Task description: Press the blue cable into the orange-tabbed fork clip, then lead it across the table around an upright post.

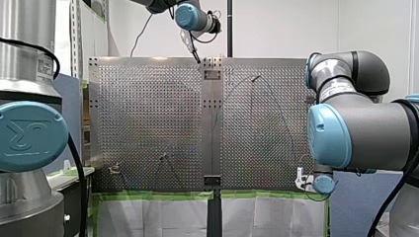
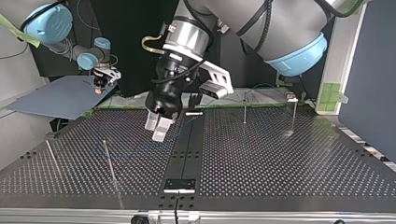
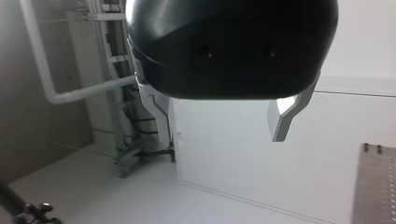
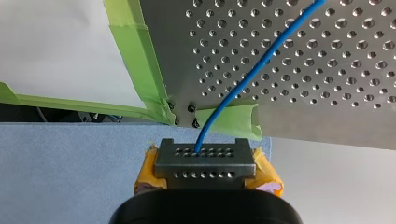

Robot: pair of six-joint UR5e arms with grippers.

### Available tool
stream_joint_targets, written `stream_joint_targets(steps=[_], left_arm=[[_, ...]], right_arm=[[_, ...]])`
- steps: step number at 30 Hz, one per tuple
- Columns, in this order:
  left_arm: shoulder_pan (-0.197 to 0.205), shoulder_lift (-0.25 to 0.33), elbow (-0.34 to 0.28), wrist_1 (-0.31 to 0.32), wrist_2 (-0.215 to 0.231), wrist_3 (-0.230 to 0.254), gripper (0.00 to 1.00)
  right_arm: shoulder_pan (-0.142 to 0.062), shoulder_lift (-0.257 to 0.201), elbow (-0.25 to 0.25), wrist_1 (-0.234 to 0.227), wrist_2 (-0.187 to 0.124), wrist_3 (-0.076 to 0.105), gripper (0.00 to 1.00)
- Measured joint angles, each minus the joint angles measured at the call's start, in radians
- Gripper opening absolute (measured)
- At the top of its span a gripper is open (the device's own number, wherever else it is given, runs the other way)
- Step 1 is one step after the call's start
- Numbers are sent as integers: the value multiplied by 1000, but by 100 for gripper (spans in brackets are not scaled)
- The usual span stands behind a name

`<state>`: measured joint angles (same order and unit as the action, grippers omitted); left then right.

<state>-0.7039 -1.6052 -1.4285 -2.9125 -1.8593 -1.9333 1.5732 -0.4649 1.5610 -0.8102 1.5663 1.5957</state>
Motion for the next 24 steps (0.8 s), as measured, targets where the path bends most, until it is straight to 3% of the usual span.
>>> stream_joint_targets(steps=[9, 24], left_arm=[[2, 50, -74, 74, 24, -62, 99], [3, 0, -227, 212, -15, -65, 99]], right_arm=[[0, 0, 0, 0, 0, 0, 0], [4, 0, 0, 3, 0, -3, 0]])
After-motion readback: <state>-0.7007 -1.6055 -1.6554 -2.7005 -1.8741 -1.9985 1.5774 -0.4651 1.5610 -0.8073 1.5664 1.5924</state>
